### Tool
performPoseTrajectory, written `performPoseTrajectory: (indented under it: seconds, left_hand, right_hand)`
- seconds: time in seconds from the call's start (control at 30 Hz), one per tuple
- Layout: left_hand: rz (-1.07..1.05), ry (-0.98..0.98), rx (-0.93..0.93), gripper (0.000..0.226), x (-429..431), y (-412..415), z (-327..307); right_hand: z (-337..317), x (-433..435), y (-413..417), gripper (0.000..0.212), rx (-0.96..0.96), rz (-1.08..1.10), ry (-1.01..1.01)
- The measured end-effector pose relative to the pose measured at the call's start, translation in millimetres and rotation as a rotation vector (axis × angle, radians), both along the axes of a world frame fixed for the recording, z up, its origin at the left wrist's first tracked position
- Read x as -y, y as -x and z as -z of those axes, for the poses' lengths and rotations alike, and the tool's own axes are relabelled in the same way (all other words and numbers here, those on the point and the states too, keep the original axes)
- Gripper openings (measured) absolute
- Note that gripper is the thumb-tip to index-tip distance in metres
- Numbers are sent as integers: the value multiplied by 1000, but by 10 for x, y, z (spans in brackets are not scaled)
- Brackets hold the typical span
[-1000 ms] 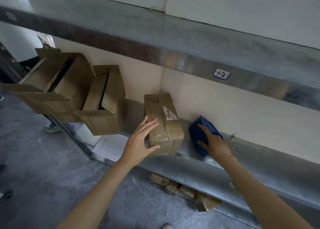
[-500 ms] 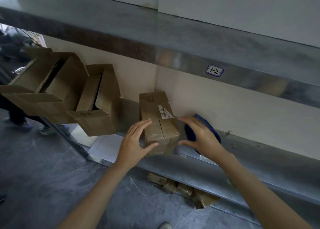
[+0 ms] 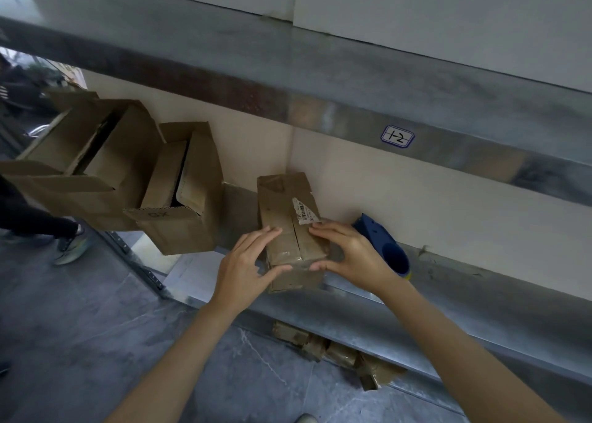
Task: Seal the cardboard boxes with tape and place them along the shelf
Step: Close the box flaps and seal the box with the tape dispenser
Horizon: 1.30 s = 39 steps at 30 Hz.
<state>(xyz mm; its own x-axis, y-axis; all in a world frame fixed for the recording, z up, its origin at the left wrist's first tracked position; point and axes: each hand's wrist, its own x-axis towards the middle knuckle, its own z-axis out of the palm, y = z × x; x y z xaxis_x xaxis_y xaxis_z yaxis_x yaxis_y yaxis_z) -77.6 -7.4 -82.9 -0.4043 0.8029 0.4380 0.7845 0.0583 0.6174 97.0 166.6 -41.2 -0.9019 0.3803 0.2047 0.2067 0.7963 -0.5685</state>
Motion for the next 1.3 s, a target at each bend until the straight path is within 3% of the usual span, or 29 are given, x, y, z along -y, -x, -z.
performPoseTrajectory:
  seconds: [0.2,0.33,0.5,0.67,0.93,1.3]
  left_hand:
    - [-58,1,27,67,-14,-69,-12]
    - [-155,-37,98,54,-65,-187,-76]
    - [-253,-50,146,49,-120,-316,-99]
    - [-247,-63,172,49,-86,-251,-83]
    - [-170,-43,262,49,-44,-191,-34]
    - [-177,-12,236,49,-38,-194,-59]
  right_hand:
    - [39,109,14,65,-92,68,39]
    - [11,137,25,64,-84,104,36]
    - [48,244,139,40,-137,230,-21]
    - [62,218,119,31,-164,242,-22]
    - [-9,158,51,29,-169,176,35]
    - [-60,140,-2,36,-103,134,91]
